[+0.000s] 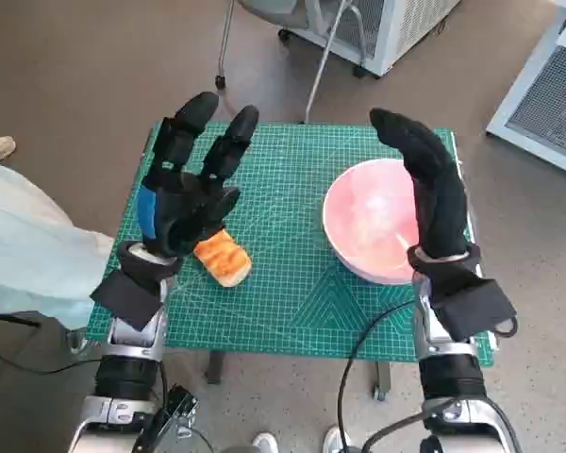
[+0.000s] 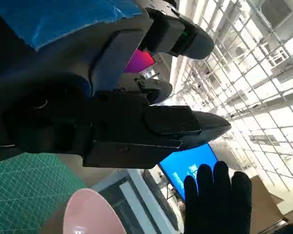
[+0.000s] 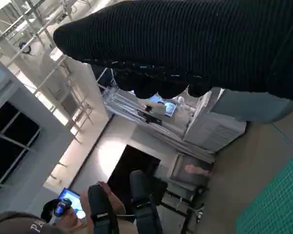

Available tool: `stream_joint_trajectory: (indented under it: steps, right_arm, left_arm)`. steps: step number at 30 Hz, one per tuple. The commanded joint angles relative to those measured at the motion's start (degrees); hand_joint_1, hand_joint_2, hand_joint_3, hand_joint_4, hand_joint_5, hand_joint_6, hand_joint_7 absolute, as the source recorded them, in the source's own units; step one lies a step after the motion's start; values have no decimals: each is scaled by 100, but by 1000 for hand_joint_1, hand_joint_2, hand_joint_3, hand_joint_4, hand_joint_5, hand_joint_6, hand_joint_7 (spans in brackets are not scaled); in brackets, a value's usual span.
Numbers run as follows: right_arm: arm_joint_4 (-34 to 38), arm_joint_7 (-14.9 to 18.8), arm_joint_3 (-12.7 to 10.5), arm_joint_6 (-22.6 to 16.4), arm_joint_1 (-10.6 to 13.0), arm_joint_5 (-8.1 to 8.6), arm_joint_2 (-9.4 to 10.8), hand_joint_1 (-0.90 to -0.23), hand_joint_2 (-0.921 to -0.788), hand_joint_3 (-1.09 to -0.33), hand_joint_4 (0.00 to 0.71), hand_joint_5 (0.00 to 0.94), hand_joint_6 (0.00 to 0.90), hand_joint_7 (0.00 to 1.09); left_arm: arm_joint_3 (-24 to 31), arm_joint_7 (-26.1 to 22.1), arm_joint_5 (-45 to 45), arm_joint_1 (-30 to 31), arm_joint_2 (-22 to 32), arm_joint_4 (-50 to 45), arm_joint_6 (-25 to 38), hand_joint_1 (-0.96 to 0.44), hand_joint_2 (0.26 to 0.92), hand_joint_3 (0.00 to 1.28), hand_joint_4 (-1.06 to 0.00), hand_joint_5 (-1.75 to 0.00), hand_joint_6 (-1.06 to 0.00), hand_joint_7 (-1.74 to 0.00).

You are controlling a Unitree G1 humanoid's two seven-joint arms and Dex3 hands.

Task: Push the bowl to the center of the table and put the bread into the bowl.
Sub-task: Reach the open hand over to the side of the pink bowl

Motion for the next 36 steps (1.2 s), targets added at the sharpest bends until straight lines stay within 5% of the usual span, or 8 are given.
stream_joint_trajectory:
  steps: [1, 22, 29, 36]
  right_arm:
    - [-17, 29, 7, 108, 196, 47, 23, -591, -921, -766, 420, 7, 79, 823]
    - [-134, 157, -25, 106, 332, 242, -26, -580, -921, -769, 414, 3, 67, 839]
    - [260, 323, -399, -68, 297, 541, -421, -576, -921, -770, 410, 1, 61, 845]
    - [1343, -70, -982, -400, 102, 547, -845, -597, -921, -738, 415, 3, 119, 733]
  left_arm:
    - [22, 7, -52, 28, -13, -22, -27, -158, 921, 195, -419, -61, -166, -691]
    - [-23, 77, 38, 195, -33, -279, 154, -163, 921, 195, -420, -60, -172, -677]
    - [-12, 97, 53, 284, -23, -407, 226, -178, 921, 196, -422, -59, -176, -670]
    - [15, 124, 47, 385, 8, -550, 290, -176, 921, 199, -424, -59, -180, -668]
